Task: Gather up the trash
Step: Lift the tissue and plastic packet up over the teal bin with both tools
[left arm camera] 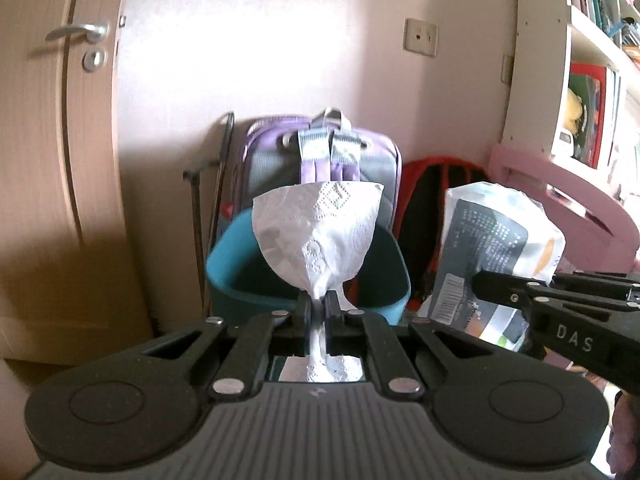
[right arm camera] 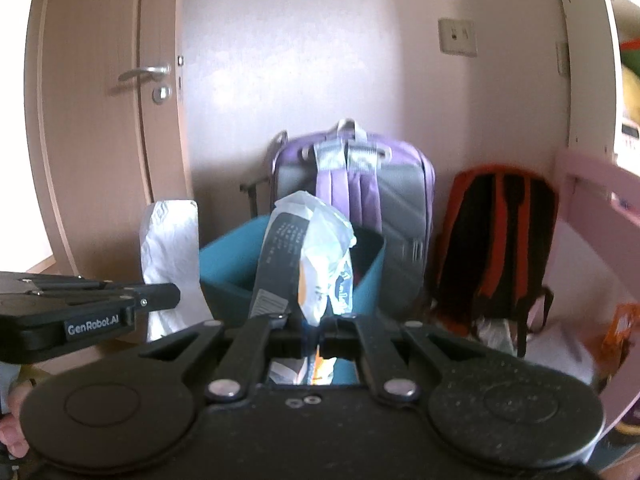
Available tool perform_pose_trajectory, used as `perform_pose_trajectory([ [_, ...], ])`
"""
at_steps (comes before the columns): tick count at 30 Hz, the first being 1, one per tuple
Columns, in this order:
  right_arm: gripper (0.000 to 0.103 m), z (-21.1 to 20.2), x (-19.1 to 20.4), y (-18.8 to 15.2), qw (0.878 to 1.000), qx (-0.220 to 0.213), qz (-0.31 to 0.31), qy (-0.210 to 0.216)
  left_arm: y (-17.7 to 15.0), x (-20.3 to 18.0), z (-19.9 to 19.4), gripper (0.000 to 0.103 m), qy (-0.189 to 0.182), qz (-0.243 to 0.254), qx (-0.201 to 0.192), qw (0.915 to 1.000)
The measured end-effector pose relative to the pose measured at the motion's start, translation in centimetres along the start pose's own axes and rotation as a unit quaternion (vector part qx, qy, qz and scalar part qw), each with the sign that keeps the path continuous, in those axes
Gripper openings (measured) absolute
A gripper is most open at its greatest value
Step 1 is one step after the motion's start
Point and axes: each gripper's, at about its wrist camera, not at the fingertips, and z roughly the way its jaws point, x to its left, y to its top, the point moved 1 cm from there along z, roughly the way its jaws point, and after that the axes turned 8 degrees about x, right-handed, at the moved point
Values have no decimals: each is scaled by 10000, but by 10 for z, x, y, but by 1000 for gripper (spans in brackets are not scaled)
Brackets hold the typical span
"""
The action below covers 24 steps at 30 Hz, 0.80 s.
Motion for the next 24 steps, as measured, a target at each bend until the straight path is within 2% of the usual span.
perform_pose_trajectory([
  [2, 3, 4, 1, 13, 10000, -29, -46, 0, 14, 1, 7, 6, -57, -15, 34, 10000],
  [11, 3, 57, 2, 51, 9998, 173, -70, -78, 62, 14, 61, 6, 206, 103, 223, 9995],
  [17, 3, 109, 0, 55, 9987, 511, 0, -42, 73, 27, 110, 6, 417, 104, 512, 9978],
  [24, 4, 159, -1, 51, 9940, 1090, -77, 6, 61, 31, 160, 6, 423, 402, 1077, 9925],
])
